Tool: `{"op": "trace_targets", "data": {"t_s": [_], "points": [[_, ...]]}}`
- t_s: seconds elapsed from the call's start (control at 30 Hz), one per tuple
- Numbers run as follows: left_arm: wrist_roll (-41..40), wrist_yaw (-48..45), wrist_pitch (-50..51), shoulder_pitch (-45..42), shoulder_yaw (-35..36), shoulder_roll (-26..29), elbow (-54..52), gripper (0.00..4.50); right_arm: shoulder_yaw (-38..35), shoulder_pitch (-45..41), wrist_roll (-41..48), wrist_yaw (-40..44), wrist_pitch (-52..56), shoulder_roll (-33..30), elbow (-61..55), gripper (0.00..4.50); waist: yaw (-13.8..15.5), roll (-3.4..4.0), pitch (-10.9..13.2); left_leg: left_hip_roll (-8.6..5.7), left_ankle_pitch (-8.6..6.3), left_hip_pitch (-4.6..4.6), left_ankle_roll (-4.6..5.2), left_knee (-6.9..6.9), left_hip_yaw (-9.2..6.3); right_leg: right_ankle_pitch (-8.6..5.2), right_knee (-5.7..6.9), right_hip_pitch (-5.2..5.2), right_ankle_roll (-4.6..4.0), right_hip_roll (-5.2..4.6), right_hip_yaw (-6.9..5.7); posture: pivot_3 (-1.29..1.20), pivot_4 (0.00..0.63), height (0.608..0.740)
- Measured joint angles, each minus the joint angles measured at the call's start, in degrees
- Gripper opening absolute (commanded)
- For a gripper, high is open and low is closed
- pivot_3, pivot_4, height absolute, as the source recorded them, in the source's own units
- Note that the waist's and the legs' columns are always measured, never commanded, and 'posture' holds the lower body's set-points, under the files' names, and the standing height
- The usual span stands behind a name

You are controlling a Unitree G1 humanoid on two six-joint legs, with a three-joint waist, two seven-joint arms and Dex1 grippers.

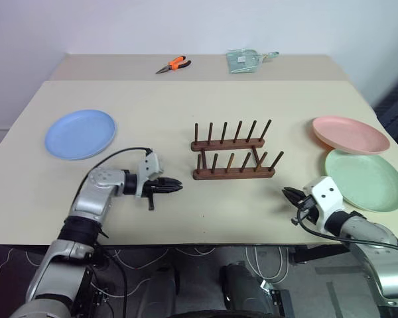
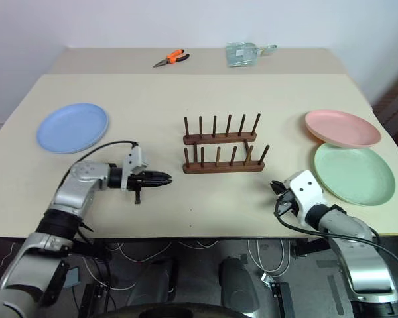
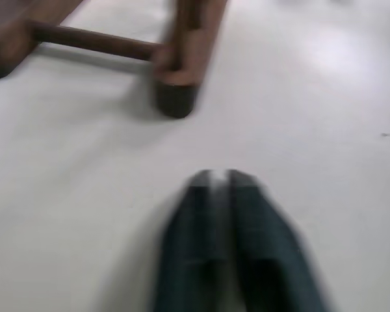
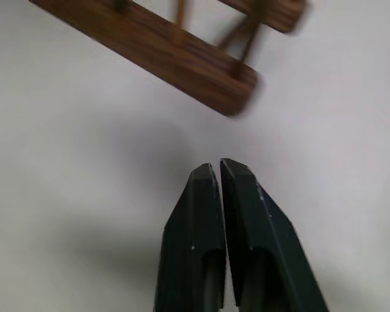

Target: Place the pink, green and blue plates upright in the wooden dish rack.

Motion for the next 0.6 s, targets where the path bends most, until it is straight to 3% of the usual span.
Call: {"op": "trace_targets", "data": {"t_s": [0.2,0.3,0.6], "points": [[2.8,11.3,4.6,0.6,-3.2,-6.2,-3.8,0.03,5.1,-4.7,-4.4,-3.3,-0.7,2.3,4.7,0.00,0.3,0.03,-0.1,-0.02,0.00,0.05,0.00,0.02,0.00,0.02,-0.03,0.06,0.00,0.02,0.00,0.00,0.150,0.740],[4.8,16.2,4.5,0.2,-4.2,-8.1,-3.2,0.03,6.7,-8.3,-6.8,-6.1,-0.7,3.7,8.2,0.00,0.2,0.04,-0.2,-0.02,0.00,0.62,0.00,-0.02,0.01,-0.08,-0.07,0.57,-0.22,0.02,0.00,0.00,0.150,0.740],[5.6,29.0,3.3,-6.8,-2.6,-12.2,8.2,0.03,9.1,-19.6,-11.4,-10.5,-4.5,7.5,22.0,0.00,-0.2,-0.04,-0.4,0.00,0.00,0.99,0.00,-0.06,-0.01,-0.08,-0.13,0.91,-0.30,0.06,-0.01,0.00,0.150,0.740]]}}
